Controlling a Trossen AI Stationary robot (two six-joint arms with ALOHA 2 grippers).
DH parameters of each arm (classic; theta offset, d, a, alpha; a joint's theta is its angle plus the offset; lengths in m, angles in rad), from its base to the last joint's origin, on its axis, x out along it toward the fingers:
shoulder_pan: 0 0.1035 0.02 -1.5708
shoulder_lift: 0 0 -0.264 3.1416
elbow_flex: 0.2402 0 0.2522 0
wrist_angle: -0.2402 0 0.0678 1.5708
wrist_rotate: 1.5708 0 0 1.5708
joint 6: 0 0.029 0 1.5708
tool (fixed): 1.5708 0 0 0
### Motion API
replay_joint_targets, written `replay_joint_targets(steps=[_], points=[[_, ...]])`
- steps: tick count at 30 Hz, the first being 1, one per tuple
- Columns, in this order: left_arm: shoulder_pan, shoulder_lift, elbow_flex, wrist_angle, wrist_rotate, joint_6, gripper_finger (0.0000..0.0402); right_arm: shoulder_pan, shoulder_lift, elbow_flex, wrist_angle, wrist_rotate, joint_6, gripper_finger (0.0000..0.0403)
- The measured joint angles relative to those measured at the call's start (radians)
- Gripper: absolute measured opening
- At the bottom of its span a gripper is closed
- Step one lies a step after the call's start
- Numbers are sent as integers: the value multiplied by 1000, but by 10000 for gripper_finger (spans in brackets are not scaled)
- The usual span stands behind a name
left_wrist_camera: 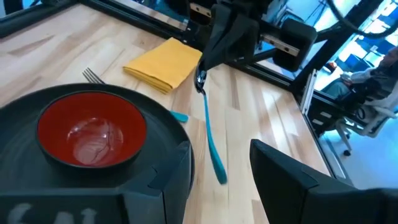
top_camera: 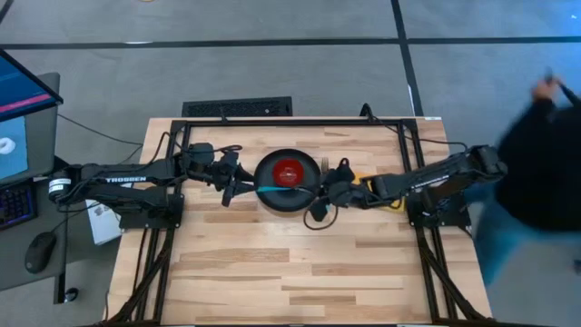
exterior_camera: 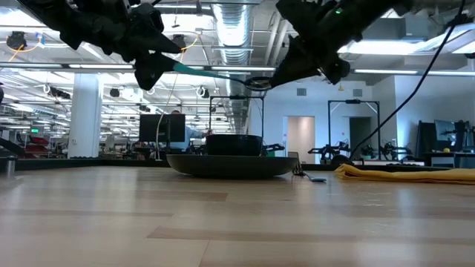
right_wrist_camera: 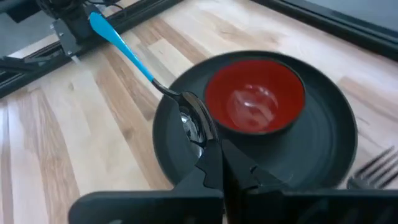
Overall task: Set table place
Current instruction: Put the blue spoon on the red bowl
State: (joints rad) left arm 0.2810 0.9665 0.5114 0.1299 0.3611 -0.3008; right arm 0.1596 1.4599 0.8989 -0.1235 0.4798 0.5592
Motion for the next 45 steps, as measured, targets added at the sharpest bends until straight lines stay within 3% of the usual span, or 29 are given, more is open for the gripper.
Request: replay_joint_targets(steps=[22, 26, 34, 45], points=[[0, 0, 0, -13, -21, 33, 153, -34, 32, 97, -3, -35, -90, 10], [0, 0, 0, -16, -37, 79, 121, -34, 32, 97, -3, -35, -89, 10], [0, 0, 0, -18, -47, 96, 10, -34, 30, 97, -3, -36, -89, 10], [0, 0, 0, -18, -84, 150, 2, -26, 30, 96, -3, -35, -91, 10]])
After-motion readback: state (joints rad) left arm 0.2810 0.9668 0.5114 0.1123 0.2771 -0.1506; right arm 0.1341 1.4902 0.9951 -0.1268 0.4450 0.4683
